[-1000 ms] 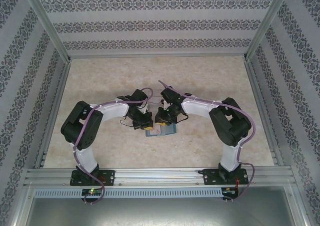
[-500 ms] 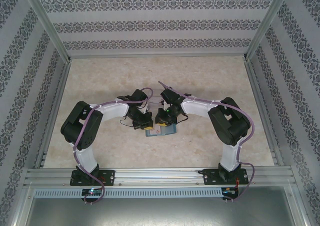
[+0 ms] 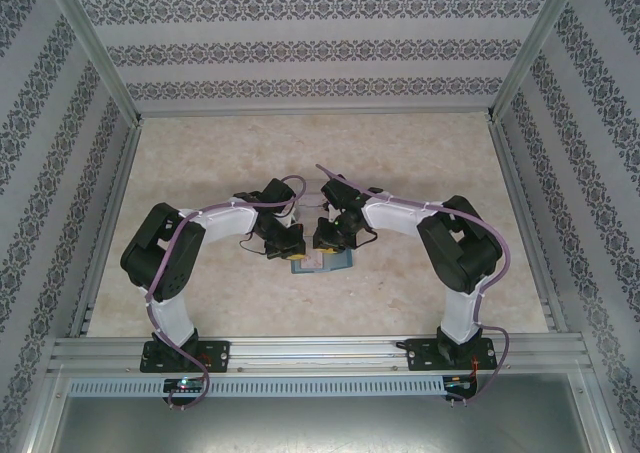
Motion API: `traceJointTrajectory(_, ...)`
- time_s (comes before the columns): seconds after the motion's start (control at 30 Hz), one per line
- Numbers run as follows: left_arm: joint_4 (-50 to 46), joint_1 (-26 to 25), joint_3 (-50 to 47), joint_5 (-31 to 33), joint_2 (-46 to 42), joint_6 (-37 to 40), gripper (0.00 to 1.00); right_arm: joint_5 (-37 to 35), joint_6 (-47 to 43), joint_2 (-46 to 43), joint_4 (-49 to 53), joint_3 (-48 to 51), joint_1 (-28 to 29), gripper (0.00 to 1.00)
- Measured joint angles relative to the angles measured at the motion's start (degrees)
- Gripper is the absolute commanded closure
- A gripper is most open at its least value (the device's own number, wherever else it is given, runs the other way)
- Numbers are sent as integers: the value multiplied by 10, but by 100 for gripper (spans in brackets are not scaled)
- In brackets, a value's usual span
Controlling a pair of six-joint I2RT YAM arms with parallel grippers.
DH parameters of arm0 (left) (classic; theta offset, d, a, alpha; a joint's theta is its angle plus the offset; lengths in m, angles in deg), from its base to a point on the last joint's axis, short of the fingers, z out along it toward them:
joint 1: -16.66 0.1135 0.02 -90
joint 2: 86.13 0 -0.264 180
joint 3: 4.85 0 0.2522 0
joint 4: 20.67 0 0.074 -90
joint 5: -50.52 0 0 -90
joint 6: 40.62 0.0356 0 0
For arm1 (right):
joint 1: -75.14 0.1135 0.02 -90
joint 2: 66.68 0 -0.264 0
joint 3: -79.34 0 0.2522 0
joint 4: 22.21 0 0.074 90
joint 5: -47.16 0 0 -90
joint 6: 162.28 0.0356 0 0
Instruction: Take the credit cards out of the card holder
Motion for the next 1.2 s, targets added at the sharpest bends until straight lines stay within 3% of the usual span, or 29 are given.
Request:
traceJointTrajectory(0.57,-1,0,0,5,0,0,99,29,5,-7,-11,8,5,78)
traceJointTrajectory(1.2,-11,0,1,13,-1,15,99,7,0,-1,0,7,5,78)
